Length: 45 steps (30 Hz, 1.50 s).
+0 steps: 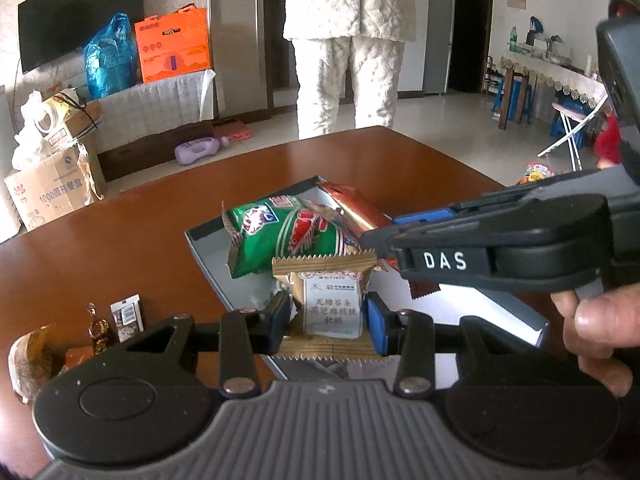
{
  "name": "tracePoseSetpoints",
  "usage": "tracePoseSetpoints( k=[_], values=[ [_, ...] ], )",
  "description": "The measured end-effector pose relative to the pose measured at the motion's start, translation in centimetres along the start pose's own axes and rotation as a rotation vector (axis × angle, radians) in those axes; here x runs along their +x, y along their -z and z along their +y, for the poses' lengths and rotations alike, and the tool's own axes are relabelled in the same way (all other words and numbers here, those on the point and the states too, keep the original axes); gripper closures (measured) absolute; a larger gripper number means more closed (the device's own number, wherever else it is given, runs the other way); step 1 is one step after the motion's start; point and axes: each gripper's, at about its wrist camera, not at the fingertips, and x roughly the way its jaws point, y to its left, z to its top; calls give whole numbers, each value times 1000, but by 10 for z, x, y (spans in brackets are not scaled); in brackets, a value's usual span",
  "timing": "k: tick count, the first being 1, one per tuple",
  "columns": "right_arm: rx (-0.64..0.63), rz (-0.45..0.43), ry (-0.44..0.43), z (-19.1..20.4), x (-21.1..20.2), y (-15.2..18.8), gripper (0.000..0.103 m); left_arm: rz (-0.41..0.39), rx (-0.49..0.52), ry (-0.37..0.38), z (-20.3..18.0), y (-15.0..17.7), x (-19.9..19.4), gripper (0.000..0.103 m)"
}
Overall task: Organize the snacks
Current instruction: 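Open right gripper to drop red stick into box while left gripper releases pastry, then withdraw both grippers from grey box toward remaining snacks on table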
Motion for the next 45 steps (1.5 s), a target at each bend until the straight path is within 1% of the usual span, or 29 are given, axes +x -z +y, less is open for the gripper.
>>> tracePoseSetpoints(
  k=[6, 13, 16, 19, 22, 23, 25, 26, 27, 30, 32, 34, 37, 41, 44, 45],
  values=[
    [-24, 14, 6, 6, 8, -1, 80, 16, 2, 3, 1, 3, 11, 64],
    [-28, 58, 16, 5, 23, -5, 80, 33, 1, -6, 1, 10, 27, 64],
    [-34, 95, 20, 3, 29, 0, 80, 32, 4, -5, 2, 14, 29, 64],
    [-65, 117, 48, 7, 34, 4, 79, 34, -1, -4, 1, 17, 32, 64],
    [-61, 120, 58, 6, 37, 3, 79, 31, 8, 5, 0, 19, 31, 64],
    [-58, 122, 61, 4, 38, 4, 79, 31, 13, 7, 0, 20, 32, 62],
    [-55, 120, 68, 2, 38, 5, 74, 30, 14, 21, -1, 20, 32, 59],
    [-54, 119, 68, 1, 38, 5, 72, 26, 13, 31, 0, 20, 31, 54],
    [-53, 117, 67, 0, 37, 7, 68, 23, 12, 39, 0, 20, 30, 46],
    [-32, 98, 62, -3, 32, 6, 68, -5, 29, 47, -3, 18, 26, 38],
    [-15, 81, 56, -5, 29, 4, 68, -10, 30, 42, -4, 17, 22, 37],
    [-1, 64, 51, -5, 25, 2, 68, -18, 40, 53, -6, 15, 18, 37],
    [10, 47, 34, -4, 22, -1, 68, -26, 51, 39, -3, 14, 11, 37],
    [2, 36, 21, 3, 20, -6, 65, -28, 43, 16, 9, 15, 1, 37],
    [-4, 22, 7, 10, 18, -9, 63, -14, 34, -1, 20, 18, -4, 37],
    [-3, 17, 0, 12, 18, -9, 62, -14, 37, -9, 24, 20, -6, 37]
  ],
)
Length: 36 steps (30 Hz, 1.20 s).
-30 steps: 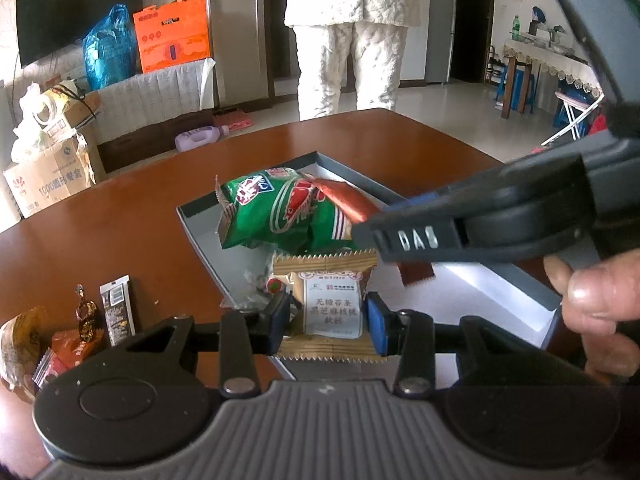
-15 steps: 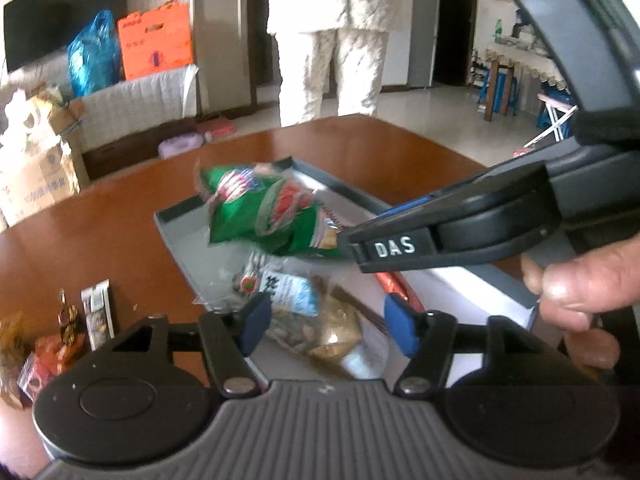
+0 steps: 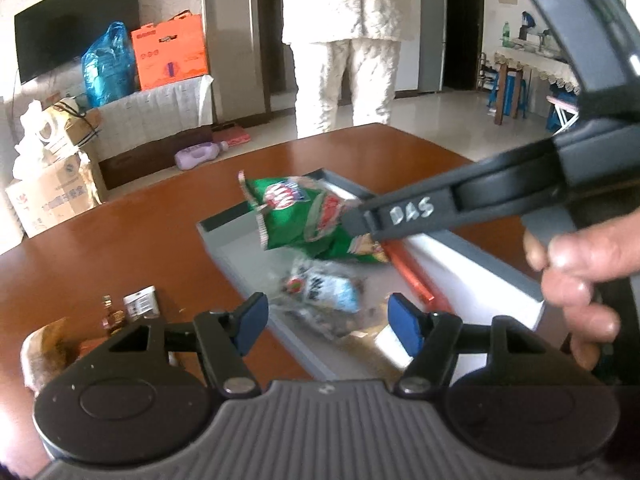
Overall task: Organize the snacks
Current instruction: 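Withdraw both grippers from grey box toward remaining snacks on table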
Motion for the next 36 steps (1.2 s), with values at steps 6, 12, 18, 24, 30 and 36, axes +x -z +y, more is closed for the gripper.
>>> tracePoseSetpoints(
  k=[6, 12, 18, 24, 30, 36],
  values=[
    [-6, -17, -27, 12, -2, -4, 58, 2, 12, -46, 23, 10, -16, 37],
    [-34, -22, -51, 29, -1, -7, 57, 10, -27, -108, 49, 20, -28, 37],
    [-53, -23, -76, 45, 2, -10, 56, 1, -58, -146, 66, 28, -41, 37],
    [-64, -35, -119, 62, 3, -14, 56, -9, -87, -211, 81, 37, -51, 37],
    [-115, -18, -156, 87, 10, -14, 56, 28, -180, -294, 107, 46, -53, 37],
    [-127, -3, -166, 102, 17, -15, 56, 65, -262, -305, 123, 54, -48, 37]
  ],
)
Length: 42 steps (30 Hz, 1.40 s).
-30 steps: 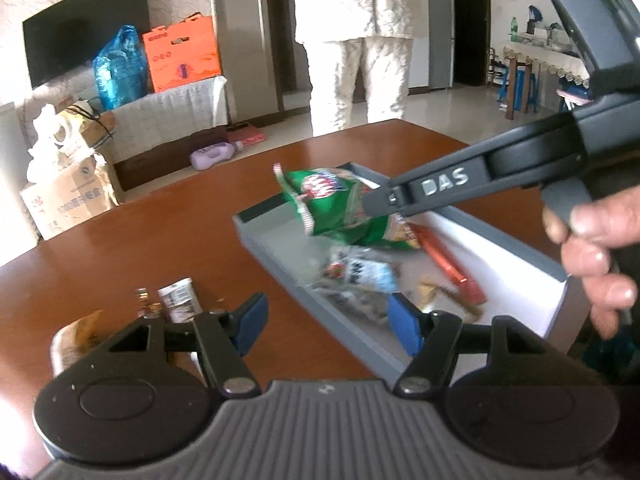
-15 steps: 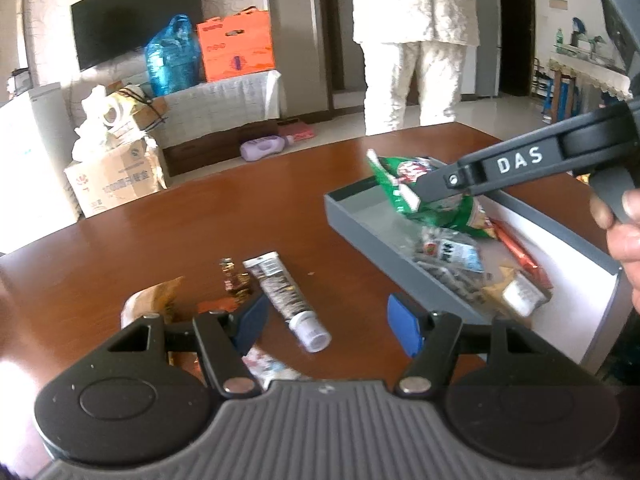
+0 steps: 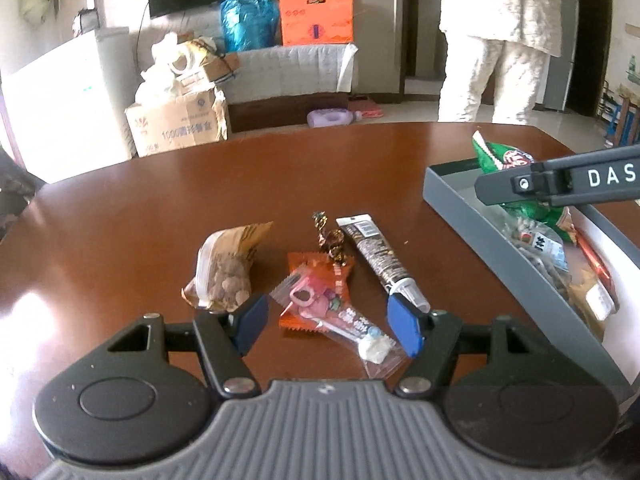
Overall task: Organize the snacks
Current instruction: 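Withdraw both grippers from grey box toward remaining snacks on table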
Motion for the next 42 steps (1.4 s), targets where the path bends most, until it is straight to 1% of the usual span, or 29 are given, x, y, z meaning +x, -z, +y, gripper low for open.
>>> tracePoseSetpoints(
  k=[3, 8, 13, 17, 21, 29, 33, 39, 42],
  values=[
    [2, 4, 1, 3, 4, 0, 51, 9, -19, -6, 2, 1, 4, 37],
    [-6, 28, -1, 8, 14, 3, 50, 19, -58, -16, 3, 2, 14, 37],
    [-19, 38, -5, 13, 19, 3, 50, 24, -61, -12, 0, 0, 21, 37],
    [-31, 51, -9, 19, 24, 4, 50, 24, -94, -17, 1, 0, 29, 37],
    [-35, 73, -12, 24, 34, 4, 50, 51, -122, -23, 2, 2, 39, 37],
    [-54, 106, -11, 33, 52, 10, 50, 59, -117, -22, 5, 5, 51, 37],
    [-58, 114, -10, 36, 57, 11, 48, 68, -111, -17, 7, 8, 52, 37],
    [-83, 144, -13, 41, 69, 15, 48, 86, -113, -9, 13, 9, 54, 37],
    [-90, 149, -14, 45, 74, 15, 48, 84, -93, -3, 11, 9, 53, 37]
  ],
)
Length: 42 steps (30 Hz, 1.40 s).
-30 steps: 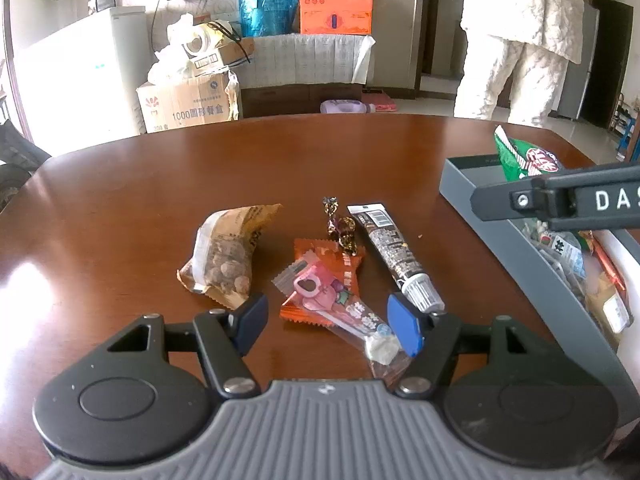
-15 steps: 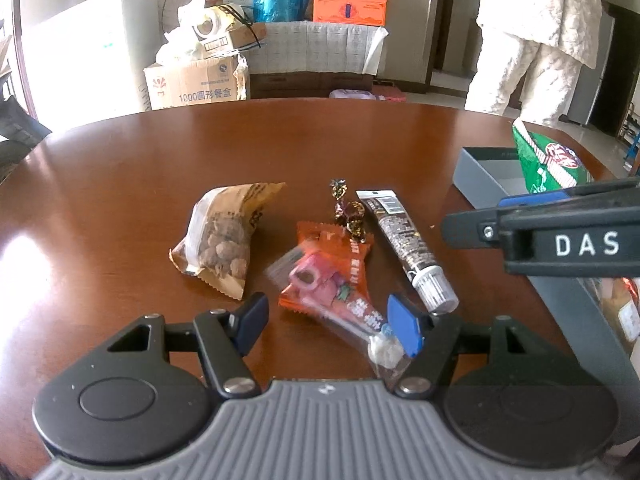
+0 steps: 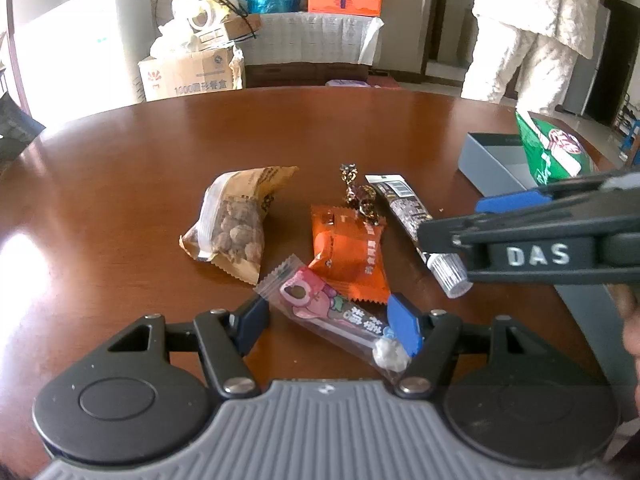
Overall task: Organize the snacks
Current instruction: 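Withdraw both grippers from grey box toward remaining snacks on table, then grasp pink-wrapped candy stick with left gripper while right gripper grasps grey tube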
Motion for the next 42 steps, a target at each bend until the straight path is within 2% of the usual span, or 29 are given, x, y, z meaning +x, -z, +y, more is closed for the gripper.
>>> tracePoseSetpoints(
  k=[6, 9, 12, 19, 23, 27, 35, 42],
  values=[
    [-34, 25, 14, 8, 13, 1, 48, 5, 5, 19, 4, 2, -1, 38],
    [-57, 46, 25, 11, 20, 3, 49, 9, 11, 33, 7, 2, -2, 48],
    [-71, 57, 36, 12, 24, 5, 56, 10, 21, 45, 7, 3, -5, 56],
    [-66, 54, 45, 8, 29, 6, 57, 30, 27, 65, 10, 7, -12, 58],
    [-63, 48, 43, 6, 30, 6, 61, 24, 32, 74, 12, 9, -13, 72],
    [-63, 42, 39, 6, 29, 6, 79, 23, 27, 93, 12, 10, -14, 85],
    [-48, 34, 36, 5, 27, 5, 79, 5, 21, 130, 14, 7, -20, 103],
    [-9, 5, 15, 0, 18, 1, 80, -4, 35, 142, 13, 4, -25, 103]
  ],
)
